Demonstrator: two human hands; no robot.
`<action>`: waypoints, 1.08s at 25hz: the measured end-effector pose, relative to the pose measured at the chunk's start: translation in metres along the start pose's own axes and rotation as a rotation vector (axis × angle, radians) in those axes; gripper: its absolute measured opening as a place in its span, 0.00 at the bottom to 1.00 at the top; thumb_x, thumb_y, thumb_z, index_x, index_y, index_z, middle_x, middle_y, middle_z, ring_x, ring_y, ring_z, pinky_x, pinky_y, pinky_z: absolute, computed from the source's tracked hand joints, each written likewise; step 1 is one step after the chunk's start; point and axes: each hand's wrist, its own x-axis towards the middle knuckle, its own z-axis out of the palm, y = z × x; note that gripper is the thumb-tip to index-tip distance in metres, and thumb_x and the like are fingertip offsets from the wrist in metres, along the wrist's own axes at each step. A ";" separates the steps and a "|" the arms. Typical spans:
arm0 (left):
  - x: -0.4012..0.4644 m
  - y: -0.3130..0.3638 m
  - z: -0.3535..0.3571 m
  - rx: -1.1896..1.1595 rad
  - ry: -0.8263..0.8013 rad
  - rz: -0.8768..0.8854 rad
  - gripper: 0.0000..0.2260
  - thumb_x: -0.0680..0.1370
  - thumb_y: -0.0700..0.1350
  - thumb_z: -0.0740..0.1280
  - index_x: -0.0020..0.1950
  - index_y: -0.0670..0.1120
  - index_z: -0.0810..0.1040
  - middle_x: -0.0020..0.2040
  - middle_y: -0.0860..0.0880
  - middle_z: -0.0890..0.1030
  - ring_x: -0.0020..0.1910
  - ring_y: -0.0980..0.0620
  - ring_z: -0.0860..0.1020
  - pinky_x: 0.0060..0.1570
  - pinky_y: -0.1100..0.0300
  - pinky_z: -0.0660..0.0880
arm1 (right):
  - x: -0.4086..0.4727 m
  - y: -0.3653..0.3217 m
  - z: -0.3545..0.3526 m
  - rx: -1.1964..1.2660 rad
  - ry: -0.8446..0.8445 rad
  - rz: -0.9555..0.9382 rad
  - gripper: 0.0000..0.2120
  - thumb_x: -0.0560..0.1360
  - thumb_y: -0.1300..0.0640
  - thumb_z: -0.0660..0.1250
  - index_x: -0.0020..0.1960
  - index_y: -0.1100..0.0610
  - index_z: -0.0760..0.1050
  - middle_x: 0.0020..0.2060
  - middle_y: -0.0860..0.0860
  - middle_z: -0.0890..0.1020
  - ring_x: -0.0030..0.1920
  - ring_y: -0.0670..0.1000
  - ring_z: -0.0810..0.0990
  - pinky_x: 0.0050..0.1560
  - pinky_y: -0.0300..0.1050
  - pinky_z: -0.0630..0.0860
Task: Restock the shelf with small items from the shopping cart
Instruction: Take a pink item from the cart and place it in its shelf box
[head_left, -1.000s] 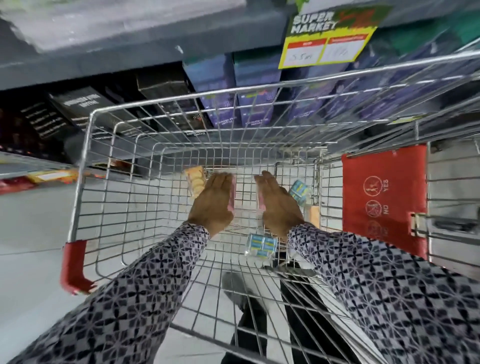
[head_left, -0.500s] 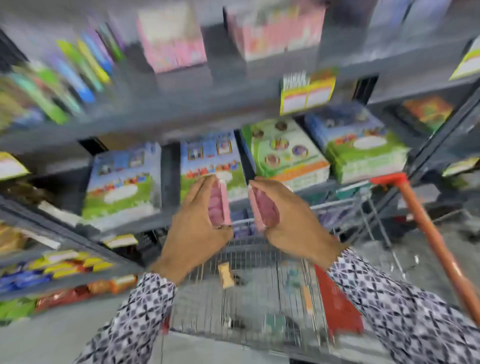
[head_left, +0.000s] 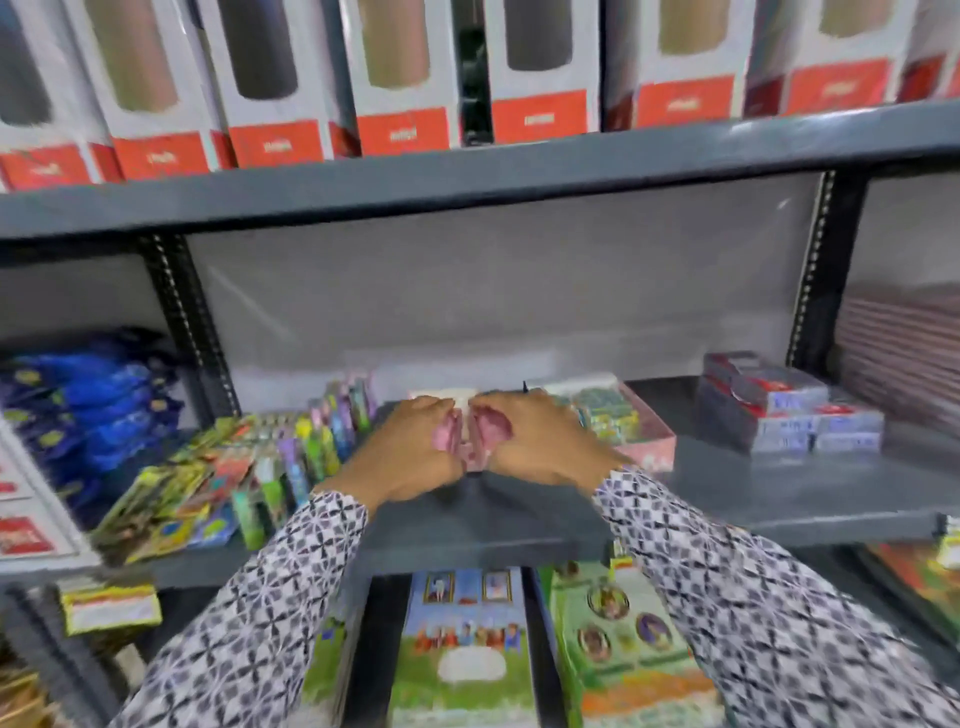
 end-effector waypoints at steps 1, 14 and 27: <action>0.014 -0.007 0.001 0.003 -0.031 -0.046 0.30 0.66 0.58 0.67 0.60 0.40 0.83 0.60 0.38 0.84 0.60 0.39 0.82 0.62 0.47 0.78 | 0.015 -0.004 0.003 0.005 -0.065 0.004 0.34 0.64 0.37 0.62 0.67 0.50 0.77 0.62 0.53 0.83 0.63 0.58 0.80 0.65 0.50 0.75; 0.027 -0.086 0.043 0.046 0.209 0.024 0.15 0.81 0.43 0.70 0.68 0.46 0.84 0.70 0.47 0.83 0.70 0.49 0.80 0.75 0.50 0.72 | 0.057 0.040 0.067 -0.120 0.165 -0.064 0.14 0.72 0.60 0.68 0.53 0.52 0.86 0.49 0.53 0.89 0.50 0.60 0.85 0.55 0.54 0.81; -0.042 -0.057 0.055 0.141 0.355 0.085 0.28 0.83 0.51 0.66 0.83 0.49 0.65 0.83 0.49 0.67 0.84 0.45 0.61 0.81 0.50 0.57 | -0.034 0.020 0.078 -0.224 0.317 -0.061 0.26 0.78 0.46 0.66 0.75 0.51 0.70 0.80 0.53 0.66 0.81 0.61 0.59 0.79 0.66 0.56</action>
